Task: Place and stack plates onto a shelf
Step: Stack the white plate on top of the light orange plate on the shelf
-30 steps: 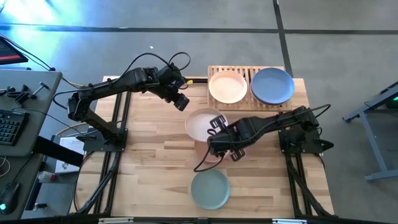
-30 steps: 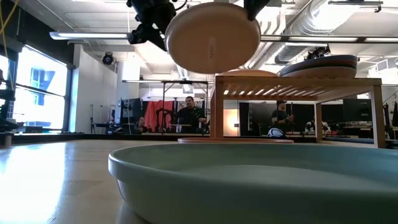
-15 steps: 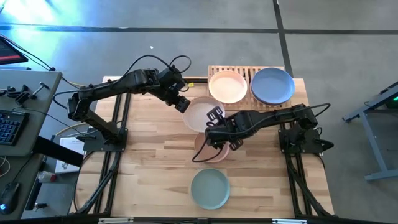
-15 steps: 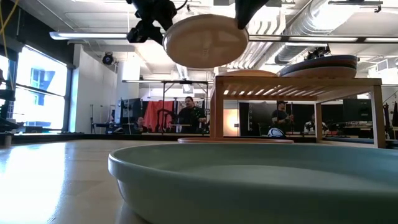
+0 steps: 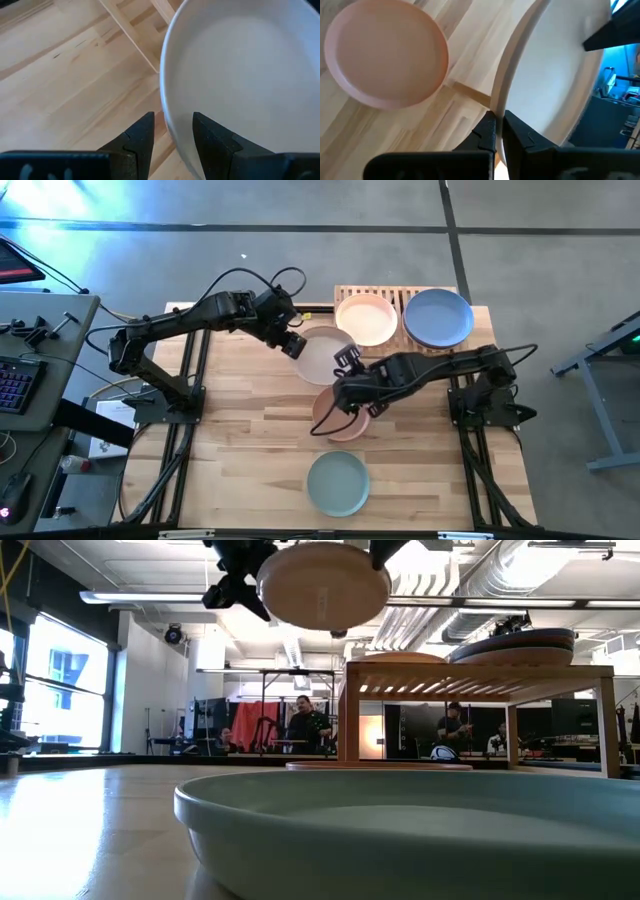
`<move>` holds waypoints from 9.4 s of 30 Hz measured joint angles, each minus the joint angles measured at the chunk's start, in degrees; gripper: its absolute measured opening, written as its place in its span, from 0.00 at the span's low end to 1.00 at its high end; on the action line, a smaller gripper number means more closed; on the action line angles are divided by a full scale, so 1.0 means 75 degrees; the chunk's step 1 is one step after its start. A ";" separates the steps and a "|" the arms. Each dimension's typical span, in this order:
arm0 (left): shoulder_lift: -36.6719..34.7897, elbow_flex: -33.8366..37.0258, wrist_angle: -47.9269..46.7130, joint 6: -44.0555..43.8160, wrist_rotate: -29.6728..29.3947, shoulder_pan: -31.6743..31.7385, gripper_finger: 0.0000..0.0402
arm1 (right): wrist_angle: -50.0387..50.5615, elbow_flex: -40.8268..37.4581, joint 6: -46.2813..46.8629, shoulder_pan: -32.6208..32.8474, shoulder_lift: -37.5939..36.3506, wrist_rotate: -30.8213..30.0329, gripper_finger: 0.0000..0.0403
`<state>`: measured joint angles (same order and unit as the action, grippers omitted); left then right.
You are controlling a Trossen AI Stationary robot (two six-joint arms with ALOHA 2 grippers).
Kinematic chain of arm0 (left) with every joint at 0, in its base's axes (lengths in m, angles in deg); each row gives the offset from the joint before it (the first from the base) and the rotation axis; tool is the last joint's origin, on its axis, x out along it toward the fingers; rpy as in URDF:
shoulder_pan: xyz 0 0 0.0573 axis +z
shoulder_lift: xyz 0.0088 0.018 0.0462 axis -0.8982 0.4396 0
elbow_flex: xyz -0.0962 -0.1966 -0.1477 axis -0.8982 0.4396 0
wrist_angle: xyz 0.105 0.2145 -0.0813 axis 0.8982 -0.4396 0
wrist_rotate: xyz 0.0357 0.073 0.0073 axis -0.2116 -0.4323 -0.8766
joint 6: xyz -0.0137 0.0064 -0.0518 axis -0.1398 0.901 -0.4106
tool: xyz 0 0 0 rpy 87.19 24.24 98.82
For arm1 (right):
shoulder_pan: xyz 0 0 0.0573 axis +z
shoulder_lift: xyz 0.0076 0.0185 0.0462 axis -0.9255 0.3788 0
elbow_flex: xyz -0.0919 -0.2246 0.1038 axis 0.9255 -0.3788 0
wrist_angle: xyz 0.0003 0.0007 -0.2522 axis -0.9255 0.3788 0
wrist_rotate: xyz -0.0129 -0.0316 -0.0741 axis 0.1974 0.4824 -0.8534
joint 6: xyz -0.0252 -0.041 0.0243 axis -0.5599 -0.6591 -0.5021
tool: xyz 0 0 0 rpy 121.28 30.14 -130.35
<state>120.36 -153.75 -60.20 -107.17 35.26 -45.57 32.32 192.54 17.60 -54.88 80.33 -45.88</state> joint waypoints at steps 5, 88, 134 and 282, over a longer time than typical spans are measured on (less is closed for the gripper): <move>0.0000 0.0002 0.0018 0.0003 0.0107 0.0023 0.30 | -0.0174 0.0006 -0.0012 -0.0003 -0.0163 0.0032 0.00; 0.0006 0.0002 0.2710 0.3504 -0.0795 0.1705 0.00 | -0.1610 0.0000 0.8385 -0.3655 -0.1562 -0.0464 0.23; 0.0000 -0.0001 0.2506 0.3911 -0.0828 0.1685 0.00 | -0.1845 -0.0003 0.8045 -0.5236 -0.1113 0.2491 0.21; -0.0119 -0.0001 0.3164 0.3803 -0.1032 0.1466 0.26 | 0.0090 -0.0029 0.2571 -0.9020 0.0200 0.7607 0.05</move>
<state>119.46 -153.76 -36.47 -78.64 27.52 -34.58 33.00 192.32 36.89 -122.53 81.83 11.17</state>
